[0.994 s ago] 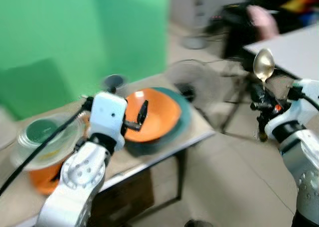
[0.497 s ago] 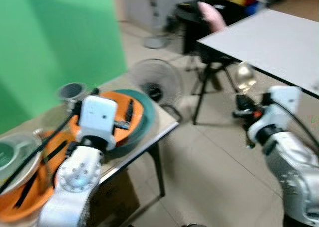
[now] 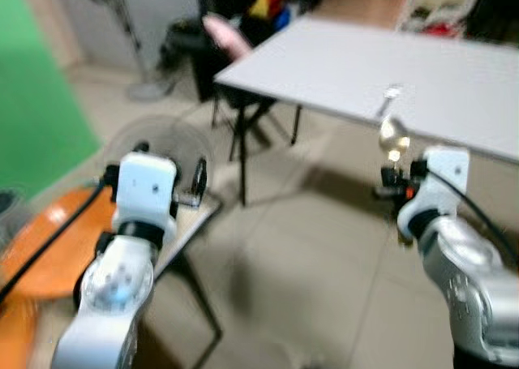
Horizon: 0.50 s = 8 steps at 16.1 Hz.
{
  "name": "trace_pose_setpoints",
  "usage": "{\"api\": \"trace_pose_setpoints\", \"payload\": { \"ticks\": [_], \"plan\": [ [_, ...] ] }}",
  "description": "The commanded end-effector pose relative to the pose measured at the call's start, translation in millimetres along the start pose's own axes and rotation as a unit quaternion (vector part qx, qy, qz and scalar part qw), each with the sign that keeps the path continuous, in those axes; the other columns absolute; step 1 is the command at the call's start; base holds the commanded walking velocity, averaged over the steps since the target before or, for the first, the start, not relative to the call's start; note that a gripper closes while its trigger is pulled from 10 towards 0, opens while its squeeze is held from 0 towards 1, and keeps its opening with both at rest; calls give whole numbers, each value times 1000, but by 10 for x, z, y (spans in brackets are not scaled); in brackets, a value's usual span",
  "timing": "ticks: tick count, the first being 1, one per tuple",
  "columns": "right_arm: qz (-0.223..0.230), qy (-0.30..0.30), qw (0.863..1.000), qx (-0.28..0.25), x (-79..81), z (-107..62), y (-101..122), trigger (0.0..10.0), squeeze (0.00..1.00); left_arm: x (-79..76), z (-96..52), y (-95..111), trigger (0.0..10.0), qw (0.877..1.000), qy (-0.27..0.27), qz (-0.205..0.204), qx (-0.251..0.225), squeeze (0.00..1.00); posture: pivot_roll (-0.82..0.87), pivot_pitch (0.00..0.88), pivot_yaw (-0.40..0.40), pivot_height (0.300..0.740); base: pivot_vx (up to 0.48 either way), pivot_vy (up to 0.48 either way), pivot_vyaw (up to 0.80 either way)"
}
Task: Setting the table
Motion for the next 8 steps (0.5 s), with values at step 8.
{"api": "trace_pose_setpoints", "payload": {
  "ticks": [8],
  "plan": [
    [11, 13, 1000, -16, 95, 115, 104, 10000, 0, 107, 43, -64, 10000, 1000, 19, -13, 10, 0, -104, 0, 54, 740, 284, 0, -667]
  ]
}}
Point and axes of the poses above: a point about 5 cm out from each wrist's last joint towards the gripper, its own z axis pointing out of the wrist towards the gripper, its own y axis along the axis of the wrist's last joint, x = y × z, the point moved 2 cm from there along z, pointing out of the wrist towards the gripper, and after that the axes turned 4 degrees about z, right-handed, at the moved point
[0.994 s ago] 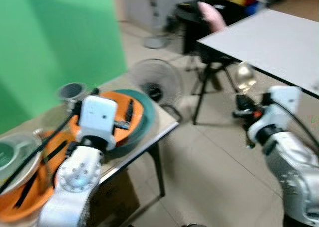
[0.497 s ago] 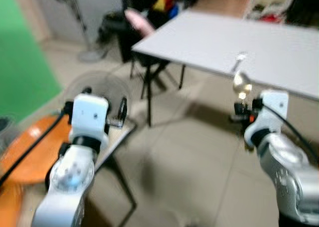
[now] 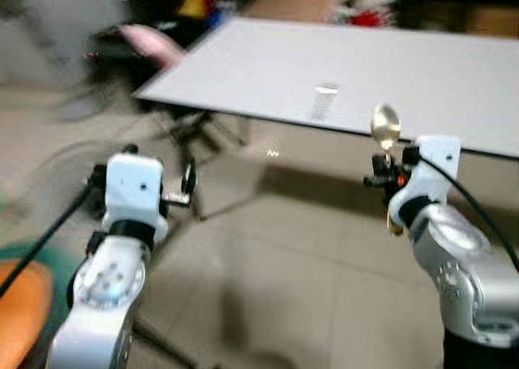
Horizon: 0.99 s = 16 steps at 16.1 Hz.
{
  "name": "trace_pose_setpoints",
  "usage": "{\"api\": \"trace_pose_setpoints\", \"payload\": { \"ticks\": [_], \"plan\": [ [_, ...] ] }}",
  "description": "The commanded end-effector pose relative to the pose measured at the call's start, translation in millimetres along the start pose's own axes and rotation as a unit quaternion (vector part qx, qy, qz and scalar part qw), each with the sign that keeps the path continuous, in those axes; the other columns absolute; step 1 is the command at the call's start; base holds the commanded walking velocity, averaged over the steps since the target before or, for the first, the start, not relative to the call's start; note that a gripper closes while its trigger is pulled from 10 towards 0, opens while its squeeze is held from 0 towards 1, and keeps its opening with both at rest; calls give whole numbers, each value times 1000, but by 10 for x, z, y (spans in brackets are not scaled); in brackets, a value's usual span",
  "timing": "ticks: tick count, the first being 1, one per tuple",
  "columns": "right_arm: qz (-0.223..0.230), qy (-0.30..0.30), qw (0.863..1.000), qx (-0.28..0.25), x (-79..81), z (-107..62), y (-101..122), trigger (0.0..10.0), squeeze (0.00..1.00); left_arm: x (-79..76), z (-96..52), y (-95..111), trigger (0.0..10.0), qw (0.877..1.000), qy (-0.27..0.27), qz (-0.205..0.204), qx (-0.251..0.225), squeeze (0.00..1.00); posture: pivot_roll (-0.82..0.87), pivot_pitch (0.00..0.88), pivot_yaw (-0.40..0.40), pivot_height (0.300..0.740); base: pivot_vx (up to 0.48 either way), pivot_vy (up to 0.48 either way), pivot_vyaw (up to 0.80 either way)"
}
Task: Setting the table
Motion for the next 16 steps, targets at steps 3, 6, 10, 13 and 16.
{"api": "trace_pose_setpoints", "payload": {
  "ticks": [3, 6, 10, 13, 16],
  "plan": [
    [19, 40, 999, -3, 217, 166, 68, 10000, 0, 64, 34, -3, 10000, 1000, 4, -2, -1, 0, -104, 0, 61, 740, 363, 0, 0],
    [21, 66, 998, 2, 337, 188, 68, 10000, 0, 97, 57, -16, 10000, 1000, 5, -3, 1, 0, -102, 0, 66, 740, 381, 0, 0],
    [34, 65, 996, 50, 375, 179, -58, 10000, 0, 61, 77, -60, 10000, 1000, -5, -14, 11, 0, -106, 0, 68, 740, 397, 0, 0],
    [47, 58, 995, 72, 366, 200, -111, 10000, 0, 51, 68, -88, 10000, 1000, -8, -18, 16, 0, -108, 0, 65, 740, 398, 0, 0],
    [41, 66, 994, 71, 345, 214, -109, 10000, 0, 42, 62, -96, 10000, 1000, -9, -19, 18, 0, -103, 0, 54, 740, 398, 0, 0]
  ]
}}
Point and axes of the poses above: a point about 5 cm out from each wrist's last joint towards the gripper, its own z axis pointing out of the wrist towards the gripper, its own y axis along the axis of the wrist's last joint, x = y × z, the point moved 2 cm from there along z, pointing out of the wrist towards the gripper, and after that the axes turned 4 degrees about z, right-handed, at the moved point
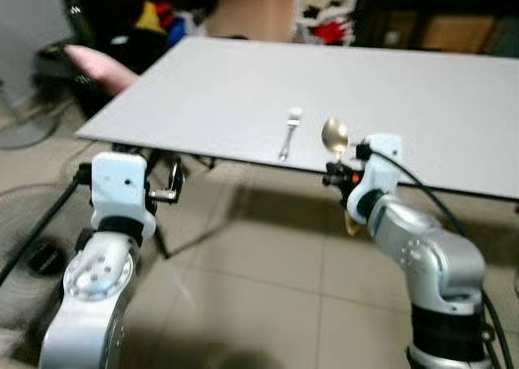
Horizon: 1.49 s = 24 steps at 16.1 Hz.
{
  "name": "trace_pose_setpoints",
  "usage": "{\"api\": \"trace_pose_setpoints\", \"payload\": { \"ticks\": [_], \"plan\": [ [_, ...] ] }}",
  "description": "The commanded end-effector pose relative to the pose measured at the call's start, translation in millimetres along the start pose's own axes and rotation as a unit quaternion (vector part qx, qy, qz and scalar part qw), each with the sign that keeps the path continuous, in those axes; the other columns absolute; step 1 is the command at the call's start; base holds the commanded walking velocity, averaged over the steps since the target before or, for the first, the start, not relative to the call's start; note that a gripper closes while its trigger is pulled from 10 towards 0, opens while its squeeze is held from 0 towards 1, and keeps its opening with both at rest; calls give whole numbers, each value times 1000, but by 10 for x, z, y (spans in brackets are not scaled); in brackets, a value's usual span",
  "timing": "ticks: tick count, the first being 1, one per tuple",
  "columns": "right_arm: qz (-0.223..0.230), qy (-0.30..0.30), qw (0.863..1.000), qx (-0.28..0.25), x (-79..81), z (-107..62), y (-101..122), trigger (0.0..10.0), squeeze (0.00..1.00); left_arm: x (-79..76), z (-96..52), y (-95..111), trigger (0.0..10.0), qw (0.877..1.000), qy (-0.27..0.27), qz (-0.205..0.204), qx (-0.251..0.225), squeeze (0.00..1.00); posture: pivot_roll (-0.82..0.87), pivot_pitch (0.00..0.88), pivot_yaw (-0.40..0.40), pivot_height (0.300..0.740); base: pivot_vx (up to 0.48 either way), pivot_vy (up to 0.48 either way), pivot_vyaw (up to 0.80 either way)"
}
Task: Setting the table
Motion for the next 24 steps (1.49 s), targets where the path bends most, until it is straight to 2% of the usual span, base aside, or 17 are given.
{"api": "trace_pose_setpoints", "payload": {
  "ticks": [1, 6, 9, 16, 21, 24],
  "plan": [
    [1, -7, 1000, -8, -56, -12, 43, 10000, 0, -49, 4, 12, 10000, 1000, -11, -2, -2, 0, -102, 0, 51, 740, 398, 0, 0],
    [-24, 7, 1000, -7, -10, 28, 64, 10000, 0, -53, -4, -1, 10000, 1000, -14, 0, -2, 0, -100, 0, 43, 740, 397, 0, 0],
    [-37, 14, 999, -23, 5, 45, 100, 10000, 0, -68, -13, -23, 10000, 1000, -17, -2, 2, 0, -98, 0, 44, 740, 399, 0, 0],
    [-32, 10, 999, -6, -5, 85, 37, 10000, 0, -73, -47, -47, 10000, 1000, -24, 1, 4, 0, -88, 0, 42, 740, 402, 0, 0],
    [-43, -5, 999, 5, -49, 87, 2, 10000, 0, -99, -45, -62, 10000, 1000, -31, 2, 6, 0, -92, 0, 46, 740, 402, 0, 0],
    [-52, -29, 998, 14, -129, 67, -63, 10000, 0, -146, -50, -84, 10000, 999, -41, 8, 7, 0, -98, 0, 47, 740, 0, 0, 0]
  ]
}}
Point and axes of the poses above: a point about 5 cm out from each wrist's last joint towards the gripper, its own z axis pointing out of the wrist towards the gripper, its own y axis along the axis of the wrist's last joint, x = y × z, the point moved 2 cm from there along z, pointing out of the wrist towards the gripper, and after that the axes turned 4 degrees about z, right-handed, at the moved point
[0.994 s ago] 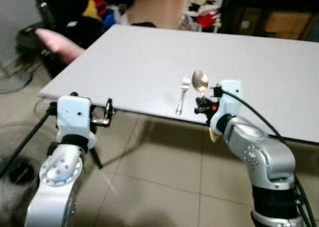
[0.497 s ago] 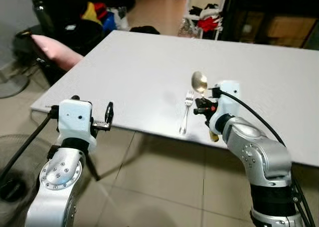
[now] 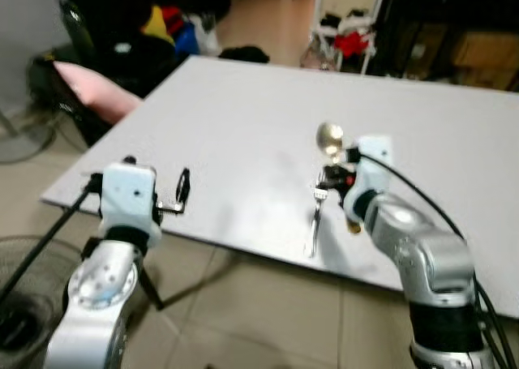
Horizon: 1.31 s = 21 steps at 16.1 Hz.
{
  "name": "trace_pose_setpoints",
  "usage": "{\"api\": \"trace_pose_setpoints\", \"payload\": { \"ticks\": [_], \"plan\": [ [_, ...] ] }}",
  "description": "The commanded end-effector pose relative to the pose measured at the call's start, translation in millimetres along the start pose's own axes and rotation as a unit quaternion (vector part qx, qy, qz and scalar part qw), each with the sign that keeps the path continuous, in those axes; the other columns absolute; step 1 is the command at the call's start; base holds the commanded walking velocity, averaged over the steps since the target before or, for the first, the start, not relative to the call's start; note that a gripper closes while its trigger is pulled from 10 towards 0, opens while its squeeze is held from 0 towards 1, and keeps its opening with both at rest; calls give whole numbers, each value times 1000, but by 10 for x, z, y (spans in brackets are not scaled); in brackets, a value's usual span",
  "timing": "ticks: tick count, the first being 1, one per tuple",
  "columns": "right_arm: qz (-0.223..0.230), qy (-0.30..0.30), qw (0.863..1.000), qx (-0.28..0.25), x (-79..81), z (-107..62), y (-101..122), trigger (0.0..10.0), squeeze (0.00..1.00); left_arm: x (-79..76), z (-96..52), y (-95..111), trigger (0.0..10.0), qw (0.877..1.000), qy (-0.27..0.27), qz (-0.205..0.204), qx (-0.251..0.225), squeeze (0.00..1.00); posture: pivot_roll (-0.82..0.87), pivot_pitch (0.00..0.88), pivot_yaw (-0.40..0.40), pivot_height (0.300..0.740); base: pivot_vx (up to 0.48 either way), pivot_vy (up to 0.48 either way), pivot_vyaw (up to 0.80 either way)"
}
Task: Setting the table
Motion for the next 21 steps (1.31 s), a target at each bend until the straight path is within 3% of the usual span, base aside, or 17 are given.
{"api": "trace_pose_setpoints", "payload": {
  "ticks": [1, 3, 9, 12, 16, 19, 21],
  "plan": [
    [-1, -24, 1000, -3, -111, -37, -2, 10000, 0, -49, 7, 22, 10000, 1000, -9, 4, -6, 0, -101, 0, 52, 740, 0, 0, 0],
    [6, -25, 1000, -5, -110, -48, -8, 10000, 0, -59, 39, 14, 10000, 1000, -12, 4, -4, 0, -106, 0, 59, 740, 0, 180, 0],
    [16, -36, 999, -8, -139, -25, 20, 10000, 0, -36, 172, -13, 10000, 1000, -4, 12, 5, 0, -105, 0, 69, 740, 0, 480, -770],
    [11, -39, 999, -5, -131, 1, 26, 10000, 0, -9, 259, -8, 10000, 999, 14, 34, 7, 0, -103, 0, 71, 740, 0, -160, -769],
    [-55, -58, 997, 23, -308, 185, 124, 10000, 0, -163, 244, 56, 10000, 999, -30, -10, -7, 0, -110, 0, 77, 740, 0, 0, 0],
    [-68, -42, 996, 33, -299, 338, 175, 10000, 0, -234, 236, 63, 10000, 998, -56, -12, -5, 0, -108, 0, 76, 740, 0, 0, 0],
    [-69, -16, 995, 73, -214, 540, 161, 10000, 0, -332, 187, 23, 10000, 993, -119, -9, 14, 0, -104, 0, 73, 740, 0, 0, 0]
  ]
}}
Point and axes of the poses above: a point about 5 cm out from each wrist's last joint towards the gripper, its own z axis pointing out of the wrist towards the gripper, its own y axis along the axis of the wrist's last joint, x = y × z, the point moved 2 cm from there along z, pointing out of the wrist towards the gripper, and after that the axes turned 4 degrees about z, right-handed, at the moved point
